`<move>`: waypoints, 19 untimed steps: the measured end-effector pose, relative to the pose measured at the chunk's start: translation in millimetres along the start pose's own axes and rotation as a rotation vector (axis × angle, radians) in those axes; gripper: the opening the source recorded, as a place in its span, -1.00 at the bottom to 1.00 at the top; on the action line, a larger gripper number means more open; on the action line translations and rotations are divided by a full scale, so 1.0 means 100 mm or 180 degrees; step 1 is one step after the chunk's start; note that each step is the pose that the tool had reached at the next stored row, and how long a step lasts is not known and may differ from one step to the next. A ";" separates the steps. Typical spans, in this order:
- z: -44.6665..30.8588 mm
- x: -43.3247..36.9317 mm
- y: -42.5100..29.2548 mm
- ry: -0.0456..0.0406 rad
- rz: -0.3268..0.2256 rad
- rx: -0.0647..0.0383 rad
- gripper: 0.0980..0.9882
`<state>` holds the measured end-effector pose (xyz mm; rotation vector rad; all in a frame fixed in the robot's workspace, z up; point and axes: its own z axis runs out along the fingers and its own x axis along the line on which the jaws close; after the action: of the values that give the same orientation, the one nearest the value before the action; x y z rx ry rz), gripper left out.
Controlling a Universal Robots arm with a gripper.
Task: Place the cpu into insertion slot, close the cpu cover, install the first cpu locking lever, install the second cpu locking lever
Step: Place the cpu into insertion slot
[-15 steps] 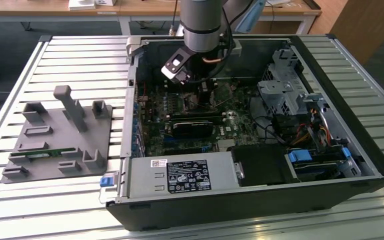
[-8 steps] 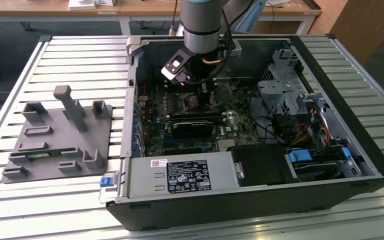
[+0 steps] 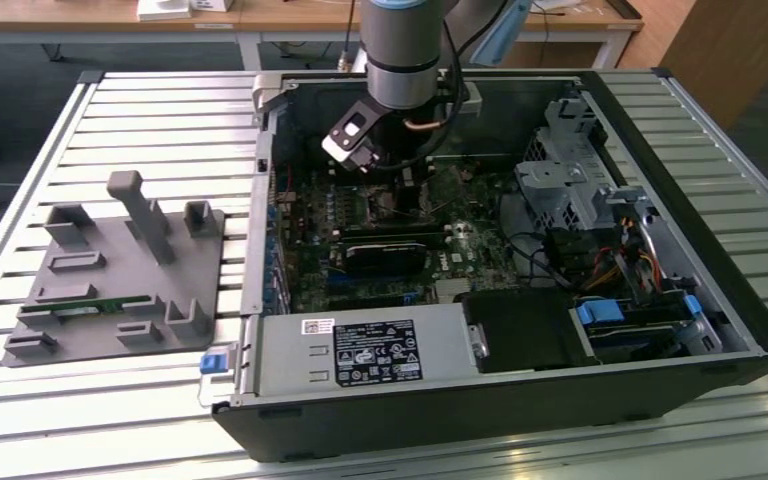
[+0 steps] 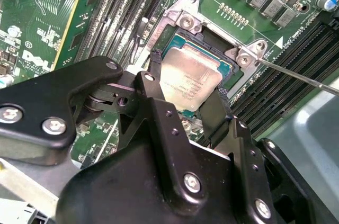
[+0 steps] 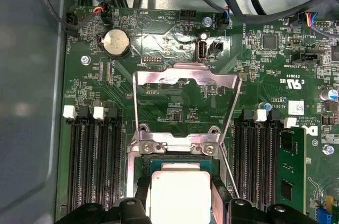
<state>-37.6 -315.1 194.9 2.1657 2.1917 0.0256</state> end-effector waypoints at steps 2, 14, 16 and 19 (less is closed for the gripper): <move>0.000 0.000 0.000 0.0000 0.0000 0.0000 -0.01; 0.002 0.000 0.000 0.0000 0.0000 0.0000 0.15; 0.003 0.001 0.000 0.0000 -0.0001 0.0000 0.15; 0.003 0.015 0.000 0.0000 0.0000 0.0000 0.15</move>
<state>-37.6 -313.6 194.6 2.1656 2.1918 0.0258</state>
